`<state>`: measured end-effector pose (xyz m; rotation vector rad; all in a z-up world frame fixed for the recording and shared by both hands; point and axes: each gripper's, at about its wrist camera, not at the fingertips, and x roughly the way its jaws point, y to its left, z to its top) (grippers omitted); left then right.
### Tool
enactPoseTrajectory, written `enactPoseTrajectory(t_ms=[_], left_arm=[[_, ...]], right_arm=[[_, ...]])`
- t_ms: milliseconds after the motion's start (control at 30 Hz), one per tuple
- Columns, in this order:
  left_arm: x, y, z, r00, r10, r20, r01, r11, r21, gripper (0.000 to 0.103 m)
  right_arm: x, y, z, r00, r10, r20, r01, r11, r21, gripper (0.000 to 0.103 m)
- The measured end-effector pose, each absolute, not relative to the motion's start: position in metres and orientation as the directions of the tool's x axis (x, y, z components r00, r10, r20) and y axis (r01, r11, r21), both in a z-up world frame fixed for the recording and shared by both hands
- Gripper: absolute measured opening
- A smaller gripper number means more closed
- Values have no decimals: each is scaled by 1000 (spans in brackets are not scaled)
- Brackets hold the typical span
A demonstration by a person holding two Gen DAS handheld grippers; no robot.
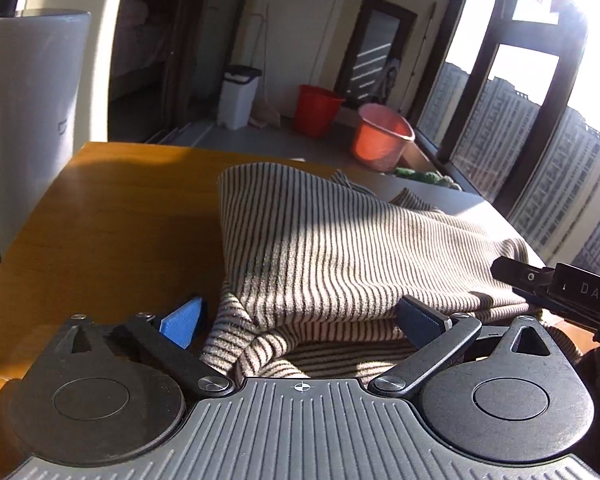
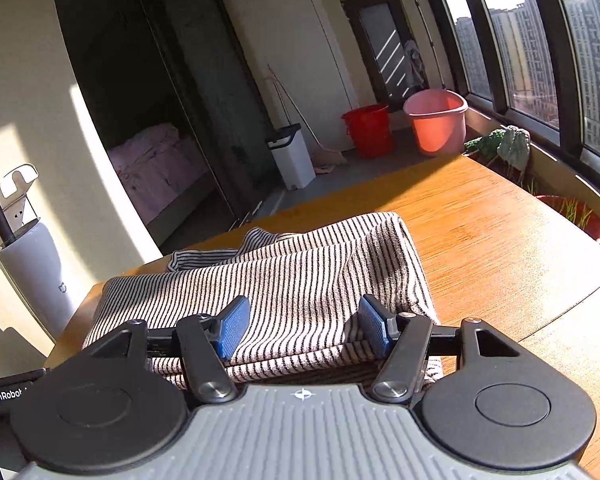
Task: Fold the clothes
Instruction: 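Press and smooth the folded sweater with both open grippers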
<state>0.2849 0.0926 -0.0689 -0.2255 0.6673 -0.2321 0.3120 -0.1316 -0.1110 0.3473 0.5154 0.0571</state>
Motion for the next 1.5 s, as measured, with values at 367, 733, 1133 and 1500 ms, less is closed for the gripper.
enactPoseTrajectory(t_ms=[367,733,1133,1500], left_arm=[[261,91,-61,831,-243,-500,158,965,-208,103],[263,63,-57,806,-258,-532,240,965,-104,103],[263,71,-61,782,-250,-570,218,968,-126,103],[267,81,-65,760,-253,-599,184,967,-175,103]], right_arm=[[318,-127,-110,868,153,-472,8,946,323,71],[318,-124,-107,865,149,-479,1,955,298,75],[316,-122,-108,863,165,-478,-20,956,294,78],[313,-125,-106,878,123,-462,26,952,304,76]])
